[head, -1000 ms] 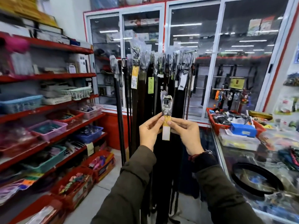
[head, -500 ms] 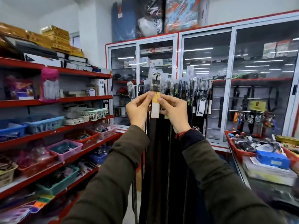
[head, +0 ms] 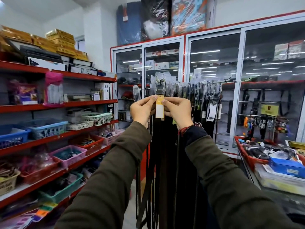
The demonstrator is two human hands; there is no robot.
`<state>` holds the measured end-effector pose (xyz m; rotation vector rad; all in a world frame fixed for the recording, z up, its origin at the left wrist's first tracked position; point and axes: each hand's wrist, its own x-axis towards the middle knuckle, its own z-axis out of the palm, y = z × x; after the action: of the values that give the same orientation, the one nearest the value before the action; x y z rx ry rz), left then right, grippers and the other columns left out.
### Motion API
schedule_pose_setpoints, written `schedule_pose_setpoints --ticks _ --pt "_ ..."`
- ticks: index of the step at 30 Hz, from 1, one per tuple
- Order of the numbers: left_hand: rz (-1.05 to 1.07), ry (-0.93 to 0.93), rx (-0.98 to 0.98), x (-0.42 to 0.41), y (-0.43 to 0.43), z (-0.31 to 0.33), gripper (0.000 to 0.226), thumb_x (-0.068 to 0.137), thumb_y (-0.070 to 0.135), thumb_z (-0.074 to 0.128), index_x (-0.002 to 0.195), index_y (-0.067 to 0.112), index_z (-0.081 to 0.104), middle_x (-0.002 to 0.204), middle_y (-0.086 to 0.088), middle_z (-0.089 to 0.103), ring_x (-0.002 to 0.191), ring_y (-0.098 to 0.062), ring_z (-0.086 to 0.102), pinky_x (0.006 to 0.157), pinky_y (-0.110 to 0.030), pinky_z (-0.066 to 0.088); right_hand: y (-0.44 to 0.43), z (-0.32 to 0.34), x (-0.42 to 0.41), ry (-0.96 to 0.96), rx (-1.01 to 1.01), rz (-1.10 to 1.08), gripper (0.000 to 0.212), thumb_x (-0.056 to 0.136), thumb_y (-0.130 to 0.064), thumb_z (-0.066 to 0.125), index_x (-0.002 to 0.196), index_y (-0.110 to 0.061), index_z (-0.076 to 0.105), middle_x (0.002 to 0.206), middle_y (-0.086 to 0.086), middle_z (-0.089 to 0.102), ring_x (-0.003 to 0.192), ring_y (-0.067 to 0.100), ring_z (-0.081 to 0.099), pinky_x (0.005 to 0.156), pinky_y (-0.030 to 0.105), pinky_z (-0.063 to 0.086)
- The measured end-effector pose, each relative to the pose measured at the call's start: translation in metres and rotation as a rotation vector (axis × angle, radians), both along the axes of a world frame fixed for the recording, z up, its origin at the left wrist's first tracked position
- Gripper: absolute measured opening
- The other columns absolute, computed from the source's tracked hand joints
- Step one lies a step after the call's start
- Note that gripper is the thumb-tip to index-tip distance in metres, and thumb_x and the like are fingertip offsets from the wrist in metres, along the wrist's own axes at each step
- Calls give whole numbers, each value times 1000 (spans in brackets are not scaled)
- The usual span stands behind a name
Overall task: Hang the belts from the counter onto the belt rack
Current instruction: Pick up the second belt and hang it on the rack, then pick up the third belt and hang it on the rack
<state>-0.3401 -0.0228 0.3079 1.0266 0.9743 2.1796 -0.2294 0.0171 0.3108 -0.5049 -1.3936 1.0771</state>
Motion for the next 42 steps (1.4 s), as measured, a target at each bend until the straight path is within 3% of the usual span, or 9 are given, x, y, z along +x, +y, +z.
schedule_pose_setpoints --ticks 4,7,10,13,17,22,25,34,42 --pt "50 43 -11 -1 15 -3 27 89 8 74 113 -5 73 109 -26 75 87 -28 74 68 -29 65 16 -5 -3 -33 -14 -50 25 90 -4 71 114 3 72 106 25 75 96 33 76 79 43 64" --pt "181 146 -4 3 24 -13 28 90 8 73 116 -2 73 111 -23 75 100 -32 74 87 -43 63 24 -15 -3 -66 68 -137 23 91 -4 67 113 0 72 107 21 76 101 32 75 88 49 62" --pt "490 476 13 15 29 -31 34 94 18 69 126 7 69 129 -8 67 117 -21 66 104 -39 54 27 -34 6 -169 237 -332 25 95 -12 61 118 -8 71 108 9 76 97 19 73 90 42 61" --pt "762 830 -8 29 33 -59 52 98 31 57 148 18 48 159 1 37 147 -20 35 120 -33 31 33 -62 25 -283 373 -464 29 97 -13 56 125 -11 66 118 5 71 100 17 70 93 39 58" --pt "852 1140 -37 56 40 -97 62 100 38 46 157 20 31 170 -1 17 159 -26 7 129 -45 11 41 -110 58 -428 463 -612 34 100 -21 51 133 -18 57 132 1 59 117 18 61 95 36 55" --pt "747 1253 -61 100 49 -153 58 101 38 44 156 21 34 170 -2 18 159 -27 5 130 -46 5 45 -166 109 -646 481 -828 45 101 -25 46 145 -16 46 155 6 41 150 27 31 124 46 28" --pt "642 1288 -91 131 54 -194 57 102 37 44 156 21 33 170 -2 17 159 -26 4 129 -48 5 44 -200 146 -787 435 -906 49 102 -27 44 150 -19 39 164 7 27 157 31 14 127 53 11" --pt "249 1447 -211 240 67 -303 59 103 38 41 158 21 30 171 -2 14 159 -26 3 129 -51 9 33 -301 274 -1162 168 -1006 54 102 -34 43 154 -22 33 170 5 15 158 31 6 126 58 3" --pt "-187 1603 -216 344 94 -361 67 103 51 35 161 21 20 171 1 12 159 -22 0 130 -47 2 22 -354 402 -1439 -155 -968 69 96 -6 46 159 -17 20 170 2 11 159 29 1 126 57 -2"
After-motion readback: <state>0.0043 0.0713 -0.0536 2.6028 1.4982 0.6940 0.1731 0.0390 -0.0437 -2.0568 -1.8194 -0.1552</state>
